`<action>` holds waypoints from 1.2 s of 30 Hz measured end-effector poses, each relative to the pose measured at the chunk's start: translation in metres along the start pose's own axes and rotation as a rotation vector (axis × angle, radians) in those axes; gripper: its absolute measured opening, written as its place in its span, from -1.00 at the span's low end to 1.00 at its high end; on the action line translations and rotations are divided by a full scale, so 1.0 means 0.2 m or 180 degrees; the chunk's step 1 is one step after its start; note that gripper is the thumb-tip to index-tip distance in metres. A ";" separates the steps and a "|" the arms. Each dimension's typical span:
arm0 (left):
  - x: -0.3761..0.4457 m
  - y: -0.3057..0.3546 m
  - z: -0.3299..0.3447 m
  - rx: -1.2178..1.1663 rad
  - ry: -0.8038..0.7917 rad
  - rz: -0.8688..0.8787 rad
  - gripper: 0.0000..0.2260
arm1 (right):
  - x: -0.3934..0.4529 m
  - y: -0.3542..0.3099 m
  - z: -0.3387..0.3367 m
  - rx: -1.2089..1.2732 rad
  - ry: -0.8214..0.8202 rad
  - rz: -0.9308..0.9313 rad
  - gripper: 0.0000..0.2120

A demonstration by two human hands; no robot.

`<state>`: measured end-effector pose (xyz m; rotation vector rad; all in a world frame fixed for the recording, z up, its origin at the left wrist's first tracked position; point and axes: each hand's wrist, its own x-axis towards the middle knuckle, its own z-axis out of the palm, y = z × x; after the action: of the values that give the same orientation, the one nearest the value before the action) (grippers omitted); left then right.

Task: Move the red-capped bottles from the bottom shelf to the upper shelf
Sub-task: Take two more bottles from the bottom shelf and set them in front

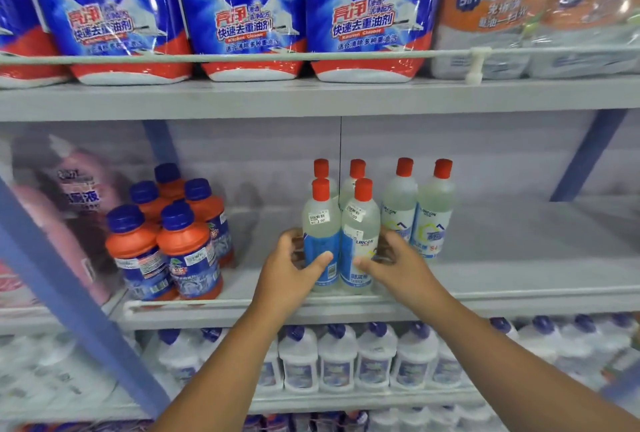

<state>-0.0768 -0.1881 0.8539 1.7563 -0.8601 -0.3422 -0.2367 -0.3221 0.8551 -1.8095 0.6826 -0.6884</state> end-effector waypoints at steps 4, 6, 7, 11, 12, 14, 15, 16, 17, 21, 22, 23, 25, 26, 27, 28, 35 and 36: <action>-0.02 0.02 0.03 0.0173 0.0004 -0.0072 -0.49 | 0.00 0.07 0.01 -0.0142 -0.0135 0.0030 -0.47; -0.02 0.02 0.06 0.0249 0.0095 -0.0079 -0.41 | 0.01 0.08 0.01 -0.0207 -0.0177 0.0042 -0.46; -0.02 0.03 0.07 0.0313 0.0171 -0.0052 -0.38 | 0.01 0.08 0.01 -0.0231 -0.0188 0.0049 -0.45; -0.02 0.04 0.09 0.0552 0.0274 -0.0019 -0.44 | 0.01 0.09 0.02 -0.0370 -0.0198 0.0038 -0.43; -0.01 0.04 0.09 0.0596 0.0274 -0.0013 -0.46 | 0.01 0.09 0.01 -0.0398 -0.0193 0.0040 -0.43; -0.01 0.04 0.08 0.0646 0.0245 -0.0034 -0.51 | 0.01 0.08 0.02 -0.0440 -0.0153 0.0044 -0.46; -0.01 0.04 0.08 0.0643 0.0224 -0.0051 -0.51 | 0.01 0.08 0.02 -0.0462 -0.0120 0.0046 -0.48; -0.01 0.04 0.07 0.0638 0.0200 -0.0057 -0.52 | 0.00 0.07 0.03 -0.0486 -0.0085 0.0047 -0.50; -0.01 0.04 0.07 0.0634 0.0186 -0.0050 -0.51 | 0.00 0.07 0.04 -0.0521 -0.0041 0.0056 -0.51; 0.00 0.03 0.06 0.0610 0.0197 -0.0050 -0.50 | 0.01 0.07 0.08 -0.0639 0.0288 0.0090 -0.50; 0.00 0.03 0.06 0.0592 0.0199 -0.0057 -0.50 | 0.01 0.07 0.09 -0.0735 0.0380 0.0106 -0.47; 0.00 0.03 0.06 0.0579 0.0199 -0.0058 -0.50 | 0.01 0.06 0.10 -0.0843 0.0457 0.0127 -0.44; 0.00 0.03 0.06 0.0581 0.0190 -0.0054 -0.49 | 0.02 0.05 0.11 -0.0979 0.0513 0.0157 -0.39; 0.00 0.03 0.05 0.0583 0.0178 -0.0054 -0.49 | 0.03 0.05 0.11 -0.1008 0.0493 0.0172 -0.38; 0.00 0.03 0.05 0.0579 0.0164 -0.0052 -0.48 | 0.03 0.05 0.11 -0.1024 0.0446 0.0197 -0.37; 0.00 0.02 0.05 0.0572 0.0150 -0.0049 -0.47 | 0.03 0.05 0.10 -0.1000 0.0381 0.0212 -0.37; 0.00 0.01 0.06 0.0551 0.0176 -0.0055 -0.43 | -0.01 0.02 0.06 -0.0753 0.0066 0.0233 -0.59; 0.00 0.01 0.06 0.0549 0.0174 -0.0057 -0.43 | 0.00 0.02 0.06 -0.0765 0.0115 0.0240 -0.58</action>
<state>-0.0849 -0.1967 0.8512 1.9247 -0.8560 -0.2363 -0.2280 -0.3147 0.8481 -1.9824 0.8841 -0.6105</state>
